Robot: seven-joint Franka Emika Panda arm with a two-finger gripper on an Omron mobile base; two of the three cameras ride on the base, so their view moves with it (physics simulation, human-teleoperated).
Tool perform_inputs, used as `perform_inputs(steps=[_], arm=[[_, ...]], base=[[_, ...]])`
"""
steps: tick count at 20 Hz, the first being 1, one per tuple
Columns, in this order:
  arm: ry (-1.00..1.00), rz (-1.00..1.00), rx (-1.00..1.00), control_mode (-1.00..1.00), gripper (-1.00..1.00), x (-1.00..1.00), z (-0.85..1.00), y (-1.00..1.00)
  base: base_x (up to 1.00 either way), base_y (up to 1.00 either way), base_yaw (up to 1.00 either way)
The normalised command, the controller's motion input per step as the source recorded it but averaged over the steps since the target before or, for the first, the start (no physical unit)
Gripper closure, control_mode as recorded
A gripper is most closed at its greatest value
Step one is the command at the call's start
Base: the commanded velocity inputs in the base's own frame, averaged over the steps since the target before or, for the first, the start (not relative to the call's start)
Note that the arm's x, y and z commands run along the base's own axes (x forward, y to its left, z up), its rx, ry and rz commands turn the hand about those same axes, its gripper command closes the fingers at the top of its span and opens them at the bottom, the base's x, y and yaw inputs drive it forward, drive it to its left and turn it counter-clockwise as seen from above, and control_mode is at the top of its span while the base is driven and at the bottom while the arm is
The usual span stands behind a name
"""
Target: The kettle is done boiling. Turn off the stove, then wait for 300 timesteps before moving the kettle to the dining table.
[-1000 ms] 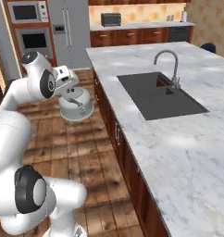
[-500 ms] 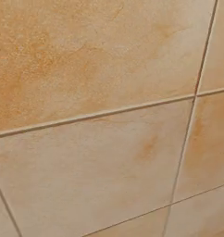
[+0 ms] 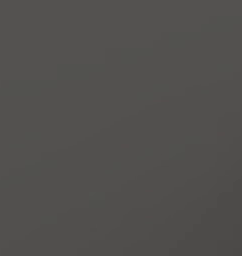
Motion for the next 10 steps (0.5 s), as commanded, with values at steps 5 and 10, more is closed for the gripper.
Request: perform_inputs(steps=[5, 10], arm=[[0.00, 0.00, 0.00, 1.00, 1.00, 0.00, 0.00, 0.00], [0.00, 0.00, 0.00, 1.00, 1.00, 0.00, 0.00, 0.00]], base=[[-0.19, -0.19, -0.38], [-0.16, 0.08, -0.41]])
